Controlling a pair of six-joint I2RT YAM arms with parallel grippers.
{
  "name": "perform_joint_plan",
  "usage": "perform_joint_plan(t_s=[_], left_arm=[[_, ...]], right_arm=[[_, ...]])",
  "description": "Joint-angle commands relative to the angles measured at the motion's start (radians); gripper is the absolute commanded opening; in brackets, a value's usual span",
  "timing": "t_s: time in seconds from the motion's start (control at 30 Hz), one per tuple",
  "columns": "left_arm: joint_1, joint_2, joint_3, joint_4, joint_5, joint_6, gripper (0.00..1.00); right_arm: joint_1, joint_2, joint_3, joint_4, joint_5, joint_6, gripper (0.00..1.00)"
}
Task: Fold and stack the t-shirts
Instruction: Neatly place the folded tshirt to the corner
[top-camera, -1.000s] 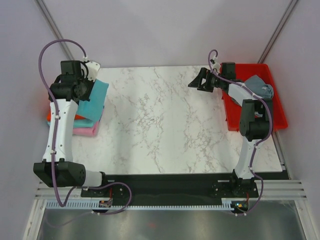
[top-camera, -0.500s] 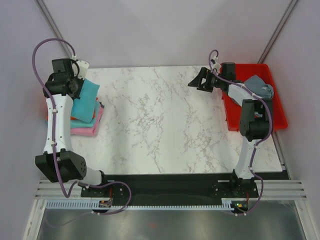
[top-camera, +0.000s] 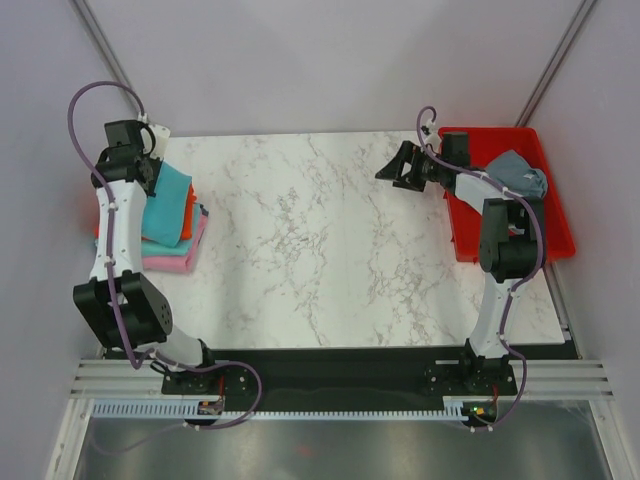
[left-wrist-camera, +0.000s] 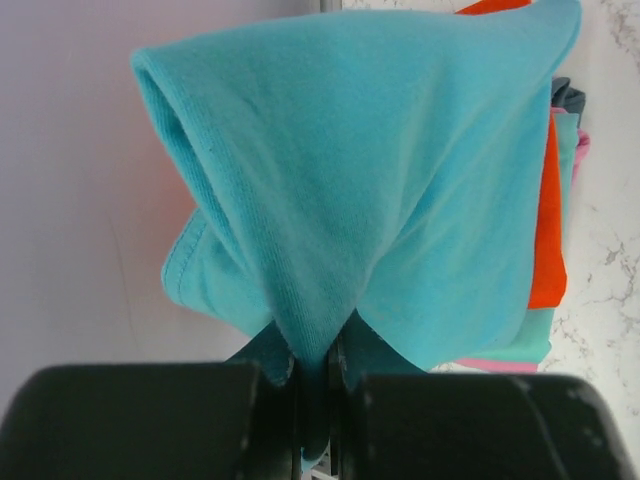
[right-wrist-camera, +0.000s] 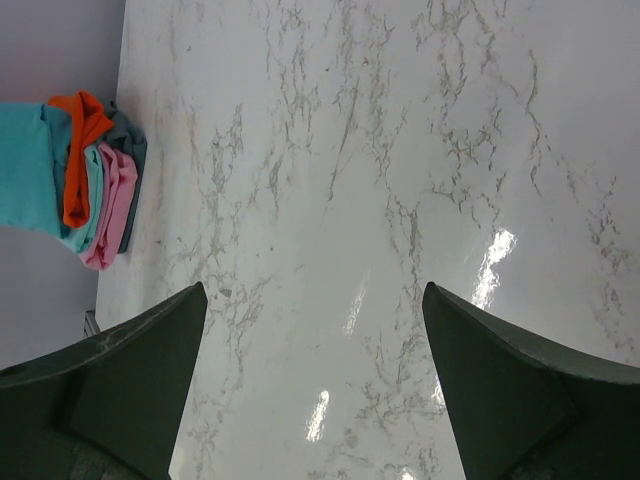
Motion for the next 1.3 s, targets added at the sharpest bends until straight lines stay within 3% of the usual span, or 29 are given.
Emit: perform_joint_plan(t_s=[0.0, 0.37, 0.7, 1.13, 1.2, 1.27], left_arm=[[0.006, 0.032, -0.009, 0.09, -0.056, -0.025, 0.02], [-0.023, -0.031, 0.031, 0.032, -0.002, -0.076, 0.02], [-0.02, 0.003, -0.144, 0.168, -0.174, -0.028, 0.02], [0.026, 0.111, -0.148, 0.317, -0.308, 0.007, 0.04], [0.024, 0.136, -0.136, 0.325, -0.318, 0.01, 0.13], [0.024, 0.151, -0.13, 0.345, -0.334, 0.008, 0.51]], right_arm=[[-0.002, -0.033, -0.018, 0.041, -0.011, 0.004, 0.98], [0.0, -0.024, -0.021, 0.09, -0.002, 0.035, 0.98], [-0.002, -0.001, 0.007, 0.097, -0.012, 0.049, 0.98], [-0.006, -0.038, -0.047, 0.102, 0.001, 0.042, 0.98], [-0.006, -0.036, -0.044, 0.102, 0.001, 0.041, 0.98], [-0.008, -0.035, -0.041, 0.102, 0.006, 0.041, 0.98]])
